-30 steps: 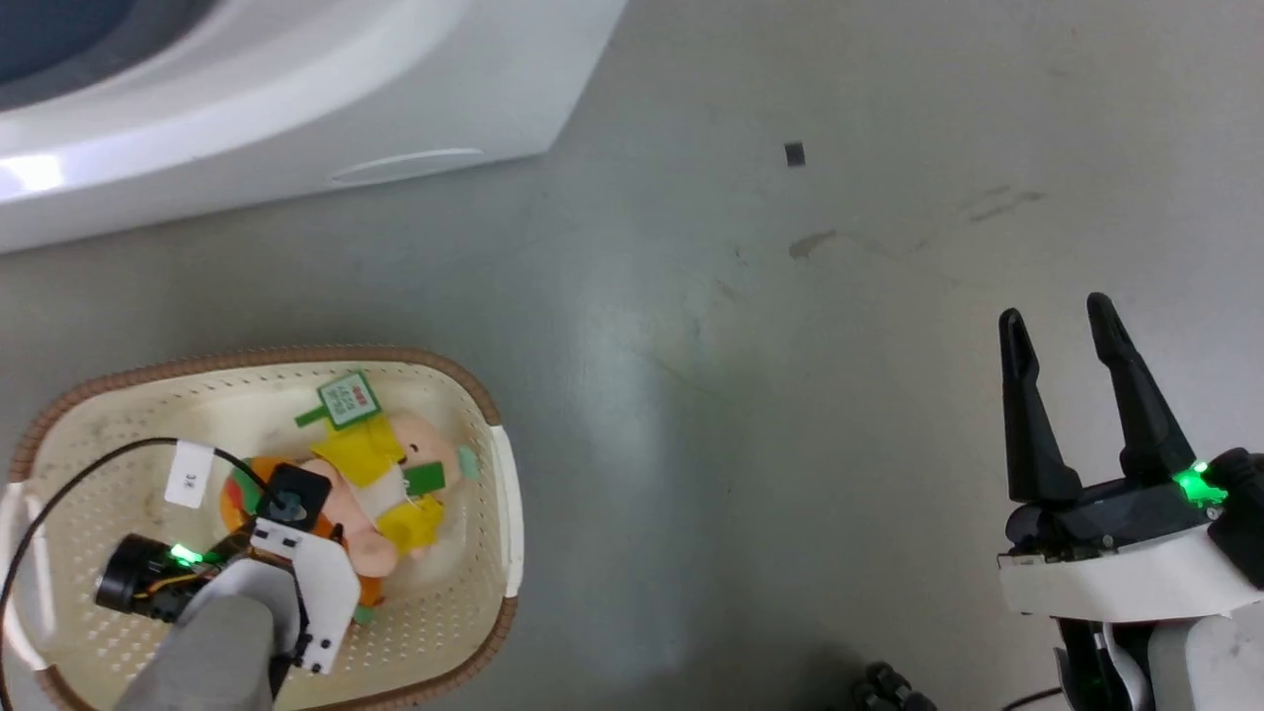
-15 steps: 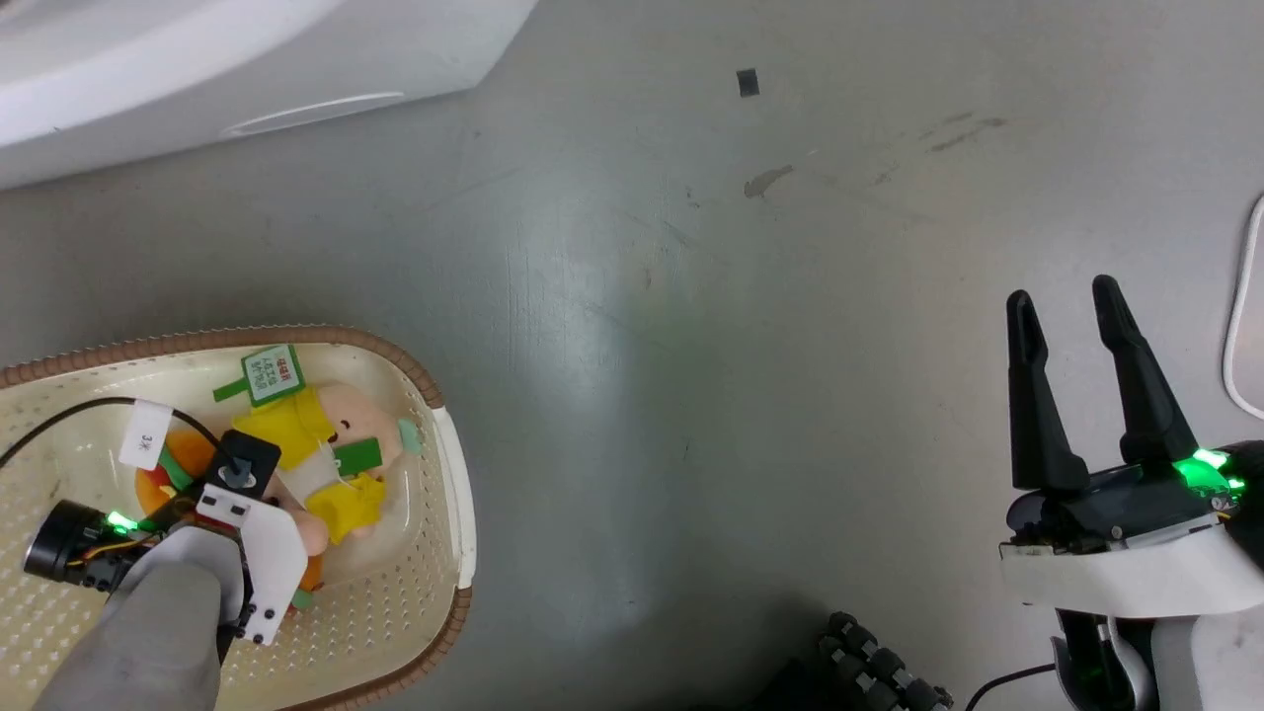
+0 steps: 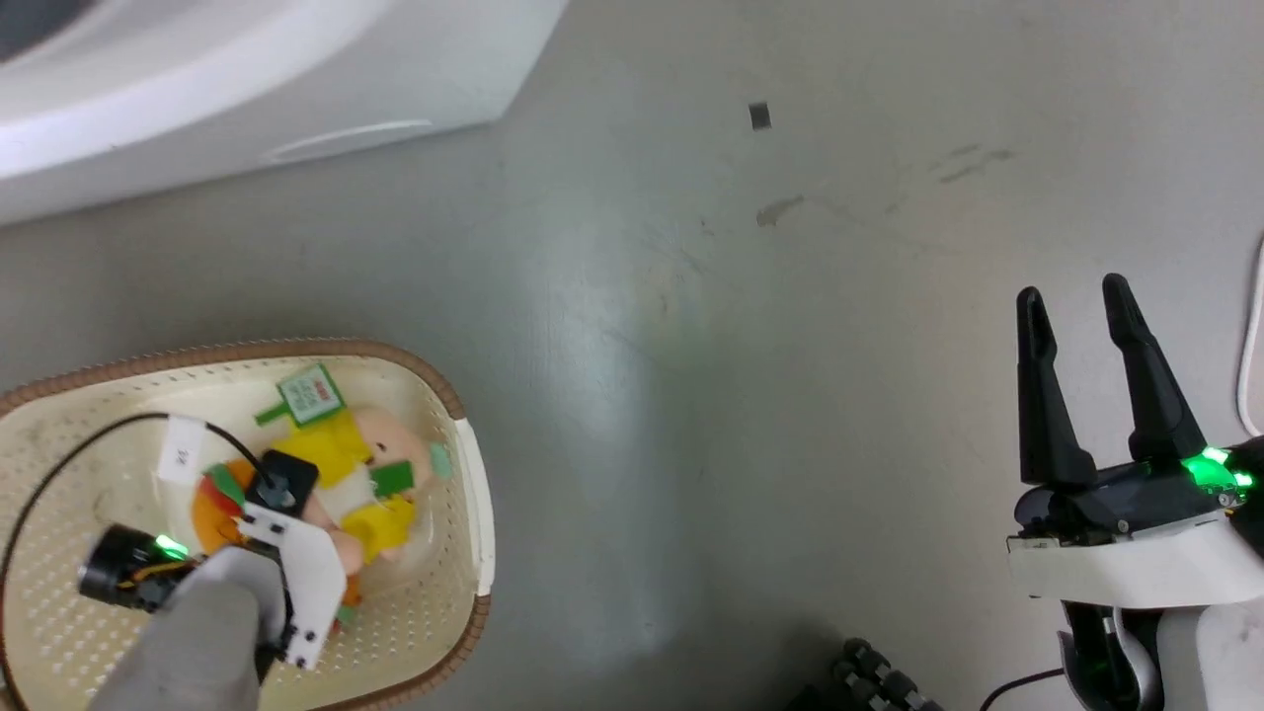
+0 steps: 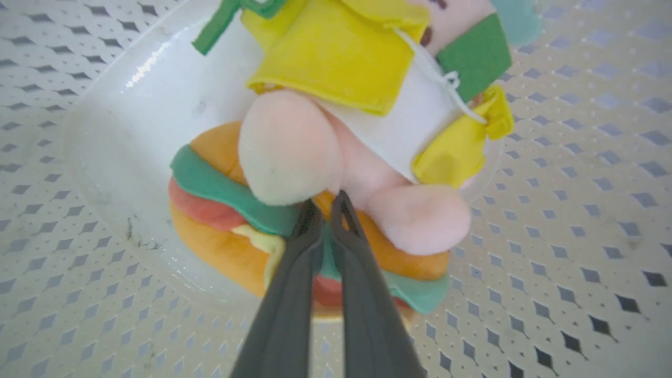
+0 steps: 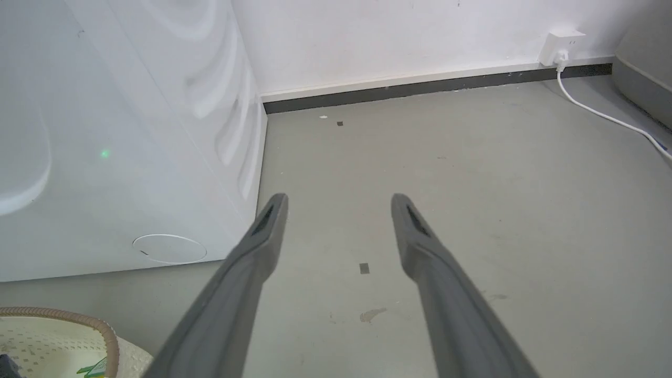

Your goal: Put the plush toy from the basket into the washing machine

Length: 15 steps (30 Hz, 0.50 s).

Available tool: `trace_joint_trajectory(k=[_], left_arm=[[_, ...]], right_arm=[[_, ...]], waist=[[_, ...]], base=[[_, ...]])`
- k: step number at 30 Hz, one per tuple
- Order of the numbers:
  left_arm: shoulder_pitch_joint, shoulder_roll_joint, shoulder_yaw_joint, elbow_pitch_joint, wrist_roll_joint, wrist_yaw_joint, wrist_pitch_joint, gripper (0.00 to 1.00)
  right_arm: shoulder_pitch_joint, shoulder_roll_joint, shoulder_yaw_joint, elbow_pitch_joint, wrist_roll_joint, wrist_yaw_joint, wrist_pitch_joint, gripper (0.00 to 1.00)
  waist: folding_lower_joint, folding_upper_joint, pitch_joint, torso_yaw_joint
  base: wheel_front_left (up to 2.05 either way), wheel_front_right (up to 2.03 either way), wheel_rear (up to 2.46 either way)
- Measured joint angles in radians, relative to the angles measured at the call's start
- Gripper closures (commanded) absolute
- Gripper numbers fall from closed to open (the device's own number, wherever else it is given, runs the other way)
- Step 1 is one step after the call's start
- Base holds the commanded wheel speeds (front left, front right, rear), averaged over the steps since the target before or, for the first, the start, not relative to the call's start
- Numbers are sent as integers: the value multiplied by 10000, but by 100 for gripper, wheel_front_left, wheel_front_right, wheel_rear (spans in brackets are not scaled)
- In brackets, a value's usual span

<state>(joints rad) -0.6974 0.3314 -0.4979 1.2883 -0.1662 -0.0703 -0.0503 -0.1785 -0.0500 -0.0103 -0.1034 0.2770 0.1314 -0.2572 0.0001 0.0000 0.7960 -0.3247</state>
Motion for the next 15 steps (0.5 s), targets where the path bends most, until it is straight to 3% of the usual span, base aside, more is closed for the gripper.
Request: trace_joint_trajectory(k=[15], left_arm=[[1408, -846, 527, -36, -934, 192, -1733, 100]], right_arm=[[349, 0, -337, 640, -537, 0, -2, 0]], waist=[[-1, 0, -2658, 872]], base=[[0, 0, 0]])
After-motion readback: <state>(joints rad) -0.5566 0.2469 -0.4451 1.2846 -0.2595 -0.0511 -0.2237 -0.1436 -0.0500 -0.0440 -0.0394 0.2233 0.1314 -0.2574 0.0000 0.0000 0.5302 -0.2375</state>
